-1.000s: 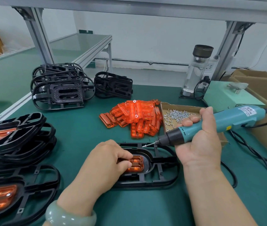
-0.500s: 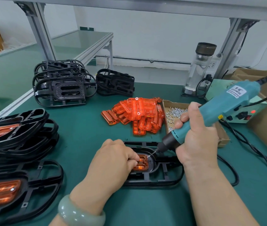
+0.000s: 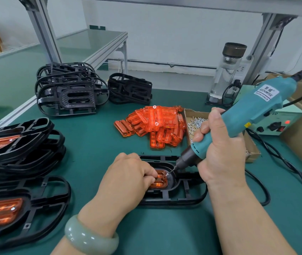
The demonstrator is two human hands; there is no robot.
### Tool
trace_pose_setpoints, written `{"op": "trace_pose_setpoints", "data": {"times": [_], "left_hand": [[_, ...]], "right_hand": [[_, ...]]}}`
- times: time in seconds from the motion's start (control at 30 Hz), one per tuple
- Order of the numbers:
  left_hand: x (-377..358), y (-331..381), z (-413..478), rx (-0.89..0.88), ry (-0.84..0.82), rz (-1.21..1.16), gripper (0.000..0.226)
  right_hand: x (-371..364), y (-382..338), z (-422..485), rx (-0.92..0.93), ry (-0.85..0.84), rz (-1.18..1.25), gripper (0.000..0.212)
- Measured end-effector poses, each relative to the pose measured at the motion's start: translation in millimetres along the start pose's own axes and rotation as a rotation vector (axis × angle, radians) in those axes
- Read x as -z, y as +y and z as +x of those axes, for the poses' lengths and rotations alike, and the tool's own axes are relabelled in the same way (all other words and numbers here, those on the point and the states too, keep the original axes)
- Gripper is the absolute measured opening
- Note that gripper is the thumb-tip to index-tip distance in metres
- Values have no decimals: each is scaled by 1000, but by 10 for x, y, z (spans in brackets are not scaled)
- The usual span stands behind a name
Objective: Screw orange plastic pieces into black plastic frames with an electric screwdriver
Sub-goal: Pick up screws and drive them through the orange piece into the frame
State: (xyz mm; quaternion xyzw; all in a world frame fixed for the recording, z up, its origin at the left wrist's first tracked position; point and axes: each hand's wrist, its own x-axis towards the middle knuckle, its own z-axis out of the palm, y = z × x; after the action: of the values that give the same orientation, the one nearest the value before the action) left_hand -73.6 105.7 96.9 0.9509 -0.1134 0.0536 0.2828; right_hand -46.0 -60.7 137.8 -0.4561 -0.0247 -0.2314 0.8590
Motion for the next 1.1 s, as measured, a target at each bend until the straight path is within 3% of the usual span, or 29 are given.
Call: {"op": "trace_pose_setpoints", "data": {"times": [0.37, 0.63, 0.73, 0.9, 1.03, 1.1], "left_hand": [[-10, 0, 1, 7, -7, 13, 14], [2, 47, 40, -33, -7, 231, 17], [8, 34, 35, -48, -24, 210, 18], [12, 37, 38, -49, -51, 176, 20], [11, 37, 39, -42, -65, 146, 20], [16, 37, 36, -36, -75, 126, 20]], "right_hand": [[-67, 25, -55, 35, -94, -76, 12], [-194, 48, -45, 28, -335, -161, 18], [-216, 60, -53, 46, -410, -178, 18], [-174, 52, -48, 10, -401, -126, 24], [-165, 51, -27, -2, -393, -106, 9], [-171, 54, -35, -17, -407, -98, 17]]}}
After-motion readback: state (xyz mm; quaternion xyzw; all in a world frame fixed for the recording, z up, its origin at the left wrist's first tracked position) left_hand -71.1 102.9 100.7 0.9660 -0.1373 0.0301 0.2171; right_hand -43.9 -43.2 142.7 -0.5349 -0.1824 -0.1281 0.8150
